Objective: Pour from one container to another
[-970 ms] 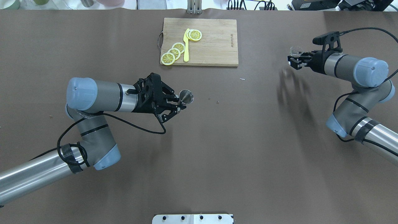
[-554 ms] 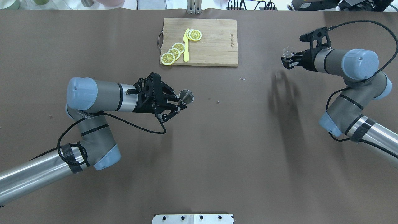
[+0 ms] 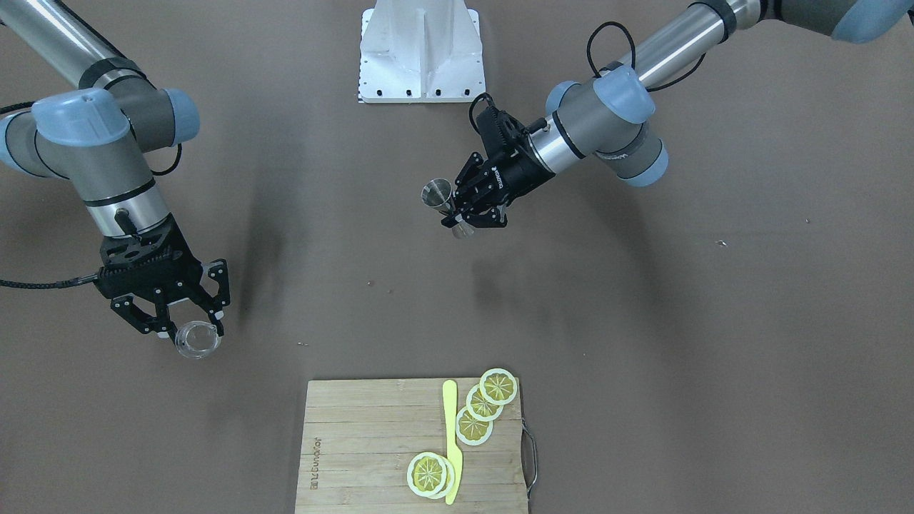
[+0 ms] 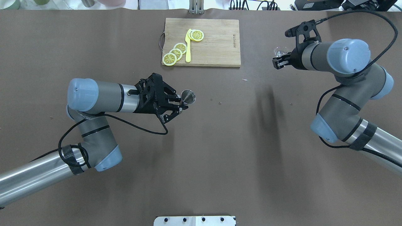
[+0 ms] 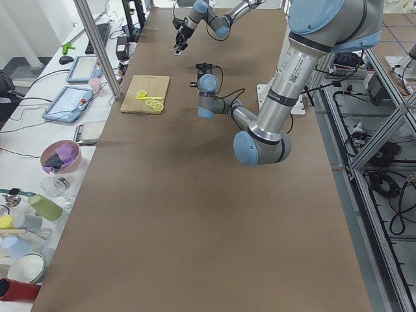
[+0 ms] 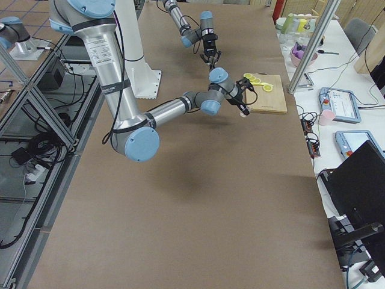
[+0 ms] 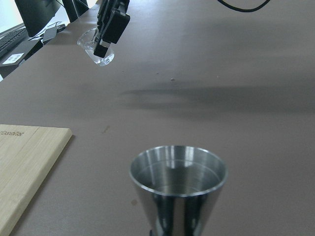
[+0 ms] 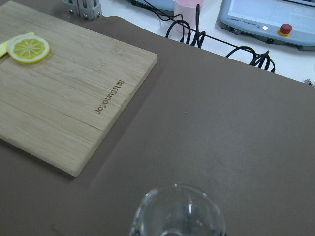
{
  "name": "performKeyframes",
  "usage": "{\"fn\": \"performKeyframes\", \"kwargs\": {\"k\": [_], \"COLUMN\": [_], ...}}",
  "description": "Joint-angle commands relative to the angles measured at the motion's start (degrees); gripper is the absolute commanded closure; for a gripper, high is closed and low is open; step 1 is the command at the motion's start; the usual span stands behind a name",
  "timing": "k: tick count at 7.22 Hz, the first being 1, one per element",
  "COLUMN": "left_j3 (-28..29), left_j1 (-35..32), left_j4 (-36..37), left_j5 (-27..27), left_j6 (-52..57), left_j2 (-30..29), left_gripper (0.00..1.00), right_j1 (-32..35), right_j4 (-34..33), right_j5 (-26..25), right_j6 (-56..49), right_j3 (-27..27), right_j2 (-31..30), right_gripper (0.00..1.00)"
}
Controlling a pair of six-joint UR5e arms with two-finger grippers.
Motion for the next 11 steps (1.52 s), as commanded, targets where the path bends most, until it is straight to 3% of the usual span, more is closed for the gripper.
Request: {"fn": "performKeyframes", "kwargs": {"k": [1,6,10,11], "left_j3": [0.32,0.77,0.77,0.77], "left_j1": [0.0,0.0,0.09,0.18], "left_j4": [-0.02,-0.46,-0.55,-0.64], "left_j5": [0.07,-0.01,0.07,-0.01], "left_j6": [-0.01,0.08,0.08,0.08], "left_j2": [0.0,0.09,0.17,0.26], "left_gripper": [1.0,1.0,1.0,1.0], "right_j1": [-3.16,-9.58,-10.92,-10.92], "right_j4": [-10.43,-30.62,-33.4,-37.23], "right_j5": [-4.84,-11.8,-13.05,-13.05], "right_j6": [1.91,2.46,2.63,2.63], "right_j3": [7.5,19.64,20.18,21.23], "right_j2": [0.06,1.89,2.95,4.61], "right_gripper": [1.0,1.0,1.0,1.0]}}
